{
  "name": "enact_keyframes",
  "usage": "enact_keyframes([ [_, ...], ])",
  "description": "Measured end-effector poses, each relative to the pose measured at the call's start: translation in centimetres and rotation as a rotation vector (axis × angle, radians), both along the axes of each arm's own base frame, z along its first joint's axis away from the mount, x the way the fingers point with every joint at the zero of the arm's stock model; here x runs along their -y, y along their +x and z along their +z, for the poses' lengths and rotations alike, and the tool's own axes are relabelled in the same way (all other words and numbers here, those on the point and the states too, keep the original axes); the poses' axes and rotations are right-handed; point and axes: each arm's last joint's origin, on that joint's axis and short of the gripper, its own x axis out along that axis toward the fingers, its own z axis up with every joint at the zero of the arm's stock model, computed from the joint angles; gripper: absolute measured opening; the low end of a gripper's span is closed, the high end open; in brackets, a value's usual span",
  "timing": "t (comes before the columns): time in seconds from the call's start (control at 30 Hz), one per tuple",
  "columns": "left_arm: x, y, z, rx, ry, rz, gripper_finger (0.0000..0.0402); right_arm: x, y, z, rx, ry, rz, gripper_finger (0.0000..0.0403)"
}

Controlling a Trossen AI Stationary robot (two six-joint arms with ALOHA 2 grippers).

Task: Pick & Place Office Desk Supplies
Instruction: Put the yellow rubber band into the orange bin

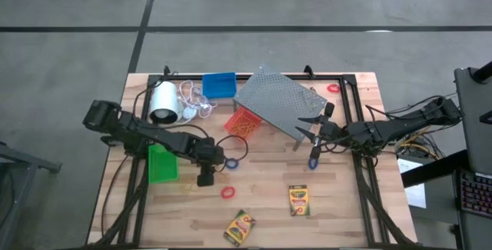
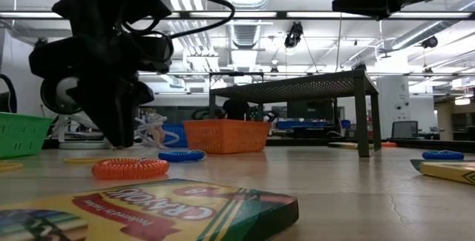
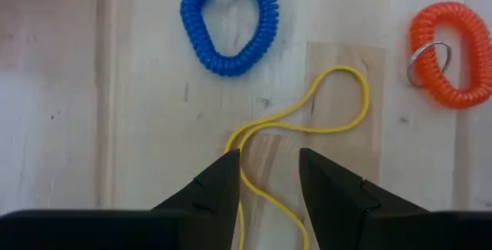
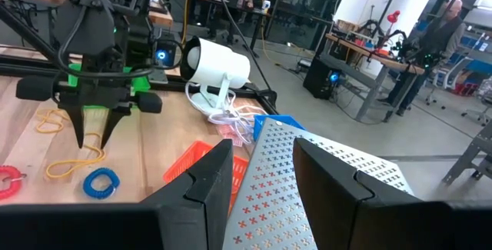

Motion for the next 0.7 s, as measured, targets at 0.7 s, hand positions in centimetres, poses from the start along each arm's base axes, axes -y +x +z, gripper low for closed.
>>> enact_keyframes([
  [0.7,-0.6,0.6,-1.8,-0.067,-0.012,0.042,0.0118,0.0,0.0,0.0,0.001,0.002,0.0,0.0137],
])
